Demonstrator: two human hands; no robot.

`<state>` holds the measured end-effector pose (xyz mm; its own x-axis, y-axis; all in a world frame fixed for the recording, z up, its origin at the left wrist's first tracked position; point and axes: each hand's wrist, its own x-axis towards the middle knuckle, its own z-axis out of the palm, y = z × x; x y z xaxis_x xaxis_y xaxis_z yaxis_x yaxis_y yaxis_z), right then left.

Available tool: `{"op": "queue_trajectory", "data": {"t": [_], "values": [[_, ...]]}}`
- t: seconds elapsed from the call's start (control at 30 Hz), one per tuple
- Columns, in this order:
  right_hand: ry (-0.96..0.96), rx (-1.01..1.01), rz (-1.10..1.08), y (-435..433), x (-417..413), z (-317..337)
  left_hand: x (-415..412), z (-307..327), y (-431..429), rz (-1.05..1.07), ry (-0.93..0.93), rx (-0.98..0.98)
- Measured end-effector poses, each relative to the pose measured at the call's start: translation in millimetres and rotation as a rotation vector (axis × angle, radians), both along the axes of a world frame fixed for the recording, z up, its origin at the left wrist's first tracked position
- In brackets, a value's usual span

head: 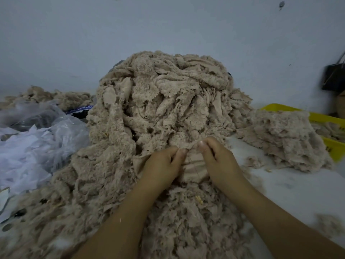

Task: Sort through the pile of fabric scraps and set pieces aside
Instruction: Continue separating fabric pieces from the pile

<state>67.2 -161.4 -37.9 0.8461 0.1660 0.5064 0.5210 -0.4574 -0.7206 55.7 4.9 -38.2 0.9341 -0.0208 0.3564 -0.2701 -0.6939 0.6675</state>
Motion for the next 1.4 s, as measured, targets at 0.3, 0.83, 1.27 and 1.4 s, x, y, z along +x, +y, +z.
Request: {"op": "queue_trajectory", "data": {"t": [0.3,0.83,1.27,1.4], "values": [[-0.053,-0.008,0.029,16,-17,7,6,-2,6,0.327,-0.012,0.129],[0.075,0.248,0.037,3,-6,4,-3,-1,-13,-0.119,-0.191,-0.04],[0.214,0.009,-0.222,-15,5,4,-2,30,25,-0.081,0.209,-1.847],[0.15,0.339,-0.291,-15,3,10,-7,34,21,-0.049,0.263,-1.836]]}}
